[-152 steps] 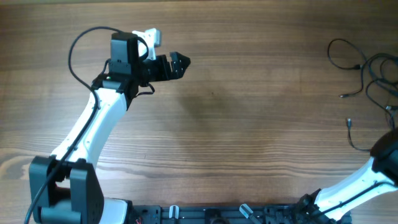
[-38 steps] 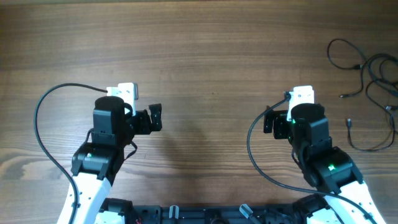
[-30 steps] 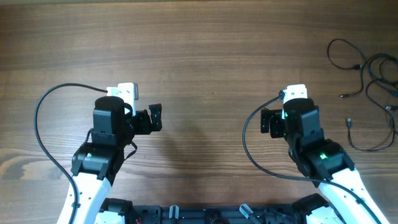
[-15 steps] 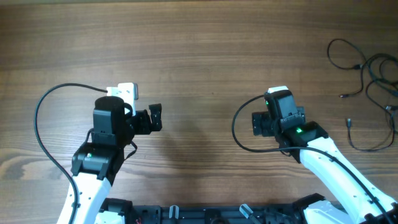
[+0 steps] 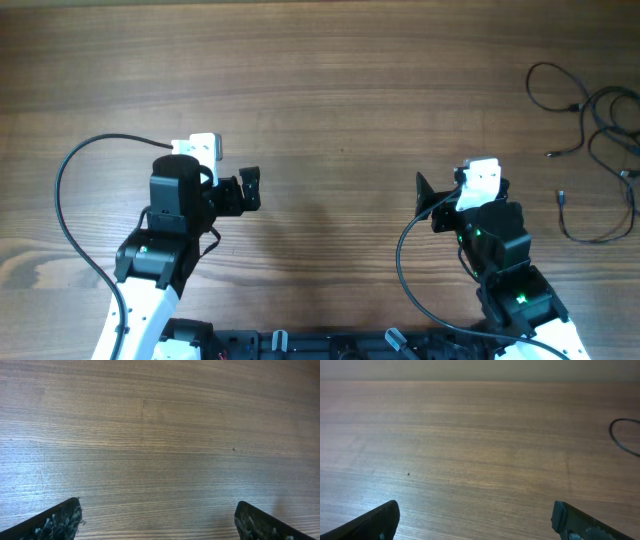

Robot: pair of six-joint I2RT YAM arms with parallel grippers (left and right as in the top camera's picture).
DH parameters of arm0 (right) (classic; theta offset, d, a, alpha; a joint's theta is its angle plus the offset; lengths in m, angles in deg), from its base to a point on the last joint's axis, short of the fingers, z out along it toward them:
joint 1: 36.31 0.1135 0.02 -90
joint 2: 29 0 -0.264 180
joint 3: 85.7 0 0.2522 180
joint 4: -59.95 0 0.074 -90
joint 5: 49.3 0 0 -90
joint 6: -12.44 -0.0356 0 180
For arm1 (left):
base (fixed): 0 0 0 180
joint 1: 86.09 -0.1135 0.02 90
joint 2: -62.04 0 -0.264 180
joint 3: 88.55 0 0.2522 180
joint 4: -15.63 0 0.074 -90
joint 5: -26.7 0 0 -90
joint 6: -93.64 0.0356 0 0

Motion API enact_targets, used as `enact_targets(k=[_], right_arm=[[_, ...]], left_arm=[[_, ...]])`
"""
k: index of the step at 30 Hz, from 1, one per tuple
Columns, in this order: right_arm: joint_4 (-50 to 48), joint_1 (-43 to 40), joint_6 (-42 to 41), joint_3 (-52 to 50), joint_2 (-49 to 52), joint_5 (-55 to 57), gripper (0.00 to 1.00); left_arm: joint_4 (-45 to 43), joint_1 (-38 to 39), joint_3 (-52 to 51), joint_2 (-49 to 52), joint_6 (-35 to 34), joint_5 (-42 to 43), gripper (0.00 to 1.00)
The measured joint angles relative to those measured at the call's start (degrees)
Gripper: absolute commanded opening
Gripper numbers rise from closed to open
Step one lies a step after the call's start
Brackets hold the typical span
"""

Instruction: Untangle cables

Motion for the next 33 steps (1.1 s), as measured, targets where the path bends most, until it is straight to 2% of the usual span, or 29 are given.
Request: enact_targets(k=[8, 13, 18, 27, 31, 33], right_arm=[[0.1, 0.0, 1.6, 0.0, 0.0, 0.6, 1.0], [0.1, 0.0, 1.9, 0.0, 3.5, 0.6, 1.0], [0.1, 0.0, 2.3, 0.0, 11.4, 0.8, 1.0], [0.9, -0.2, 2.1, 0.0, 33.6, 0.7, 1.0], [10.5, -2.1, 0.9, 4.2, 35.9, 3.6, 1.0], [6.0, -2.9, 1.2, 3.3, 36.3, 4.5, 1.0]], left_arm=[[0.0, 0.0, 0.0, 0.0, 0.0, 0.0, 1.0], [0.0, 0.0, 0.0, 0.0, 0.0, 0.0, 1.0], [0.0, 0.0, 0.0, 0.0, 0.0, 0.0, 1.0], [0.0, 0.0, 0.0, 0.0, 0.0, 0.0, 1.0], [0.0, 0.0, 0.0, 1.0, 0.0, 0.0, 1.0], [0.0, 0.0, 0.0, 1.1, 0.0, 0.0, 1.0]])
